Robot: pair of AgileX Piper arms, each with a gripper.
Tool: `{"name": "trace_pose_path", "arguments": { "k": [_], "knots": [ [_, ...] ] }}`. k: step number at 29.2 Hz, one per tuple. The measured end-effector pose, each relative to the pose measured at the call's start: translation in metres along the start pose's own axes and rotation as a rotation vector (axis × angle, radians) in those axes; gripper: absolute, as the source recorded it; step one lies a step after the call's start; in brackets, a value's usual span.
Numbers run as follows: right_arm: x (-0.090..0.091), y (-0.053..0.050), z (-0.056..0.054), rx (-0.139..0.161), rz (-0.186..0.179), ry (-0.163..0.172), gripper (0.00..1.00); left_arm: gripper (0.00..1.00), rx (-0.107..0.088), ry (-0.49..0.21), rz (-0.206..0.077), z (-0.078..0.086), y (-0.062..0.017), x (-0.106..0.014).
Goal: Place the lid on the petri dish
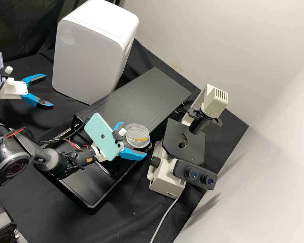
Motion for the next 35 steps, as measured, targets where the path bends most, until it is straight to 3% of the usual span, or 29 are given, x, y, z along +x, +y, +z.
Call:
{"name": "trace_pose_path", "arguments": {
  "k": [2, 20, 35],
  "knots": [
    [0.0001, 0.0005, 0.0003, -0.002, -0.005, 0.006, 0.00, 1.00, 0.008, 0.000, -0.002, -0.0001, -0.0005, 0.0001],
    [0.0044, -0.0027, -0.0005, -0.013, -0.023, 0.033, 0.00, 1.00, 0.013, -0.001, -0.002, 0.0003, -0.0006, 0.0001],
    [0.0044, -0.0016, -0.0016, -0.006, -0.011, 0.044, 0.00, 1.00, 0.013, -0.001, -0.002, 0.0003, -0.0006, 0.0001]
  ]
}}
